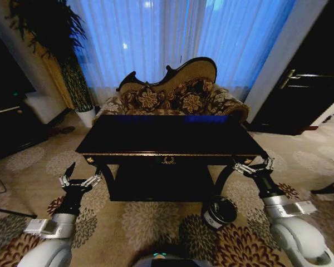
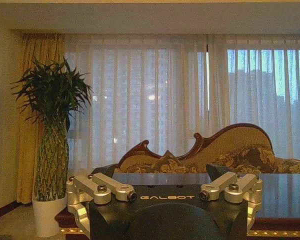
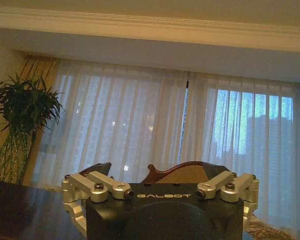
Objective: Move to the front of the table and place the trash on the table into the trash bin.
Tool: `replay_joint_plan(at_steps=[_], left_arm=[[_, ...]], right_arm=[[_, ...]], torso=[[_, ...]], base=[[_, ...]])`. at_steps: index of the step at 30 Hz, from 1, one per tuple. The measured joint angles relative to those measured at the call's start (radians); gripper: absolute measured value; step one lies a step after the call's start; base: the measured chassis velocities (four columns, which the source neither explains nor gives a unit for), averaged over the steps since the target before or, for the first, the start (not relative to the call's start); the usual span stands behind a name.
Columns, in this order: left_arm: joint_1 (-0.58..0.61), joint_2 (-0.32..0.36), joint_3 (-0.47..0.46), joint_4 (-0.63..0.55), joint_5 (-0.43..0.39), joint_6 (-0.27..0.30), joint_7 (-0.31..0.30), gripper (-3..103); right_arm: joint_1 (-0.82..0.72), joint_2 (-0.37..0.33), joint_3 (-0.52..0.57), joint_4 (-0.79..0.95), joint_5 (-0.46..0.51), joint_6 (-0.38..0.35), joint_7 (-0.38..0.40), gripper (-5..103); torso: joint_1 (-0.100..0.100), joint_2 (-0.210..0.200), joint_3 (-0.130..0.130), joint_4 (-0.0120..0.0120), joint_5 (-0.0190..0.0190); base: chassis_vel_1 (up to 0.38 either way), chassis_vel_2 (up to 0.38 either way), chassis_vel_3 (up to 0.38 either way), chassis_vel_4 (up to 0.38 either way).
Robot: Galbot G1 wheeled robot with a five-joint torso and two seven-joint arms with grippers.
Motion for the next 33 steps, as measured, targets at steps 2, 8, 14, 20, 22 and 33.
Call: replay_joint_plan(at_steps=[2, 8, 14, 20, 22, 33], left_arm=[[0.0, 0.0, 0.0, 0.0, 0.0, 0.0, 0.0, 100], [0.0, 0.0, 0.0, 0.0, 0.0, 0.0, 0.0, 100], [0.0, 0.0, 0.0, 0.0, 0.0, 0.0, 0.0, 100], [0.0, 0.0, 0.0, 0.0, 0.0, 0.0, 0.0, 100], [0.0, 0.0, 0.0, 0.0, 0.0, 0.0, 0.0, 100], [0.0, 0.0, 0.0, 0.0, 0.0, 0.0, 0.0, 100]], right_arm=[[0.0, 0.0, 0.0, 0.0, 0.0, 0.0, 0.0, 100], [0.0, 0.0, 0.0, 0.0, 0.0, 0.0, 0.0, 100], [0.0, 0.0, 0.0, 0.0, 0.0, 0.0, 0.0, 100], [0.0, 0.0, 0.0, 0.0, 0.0, 0.0, 0.0, 100], [0.0, 0.0, 0.0, 0.0, 0.0, 0.0, 0.0, 100], [0.0, 0.0, 0.0, 0.0, 0.0, 0.0, 0.0, 100]], torso=[[0.0, 0.0, 0.0, 0.0, 0.0], [0.0, 0.0, 0.0, 0.0, 0.0], [0.0, 0.0, 0.0, 0.0, 0.0], [0.0, 0.0, 0.0, 0.0, 0.0], [0.0, 0.0, 0.0, 0.0, 0.0], [0.0, 0.0, 0.0, 0.0, 0.0]], base=[[0.17, -0.165, -0.154, 0.156], [0.161, -0.159, -0.155, 0.165], [0.138, -0.15, -0.145, 0.126], [0.14, -0.137, -0.141, 0.13], [0.144, -0.152, -0.129, 0.154], [0.143, -0.16, -0.156, 0.145]])
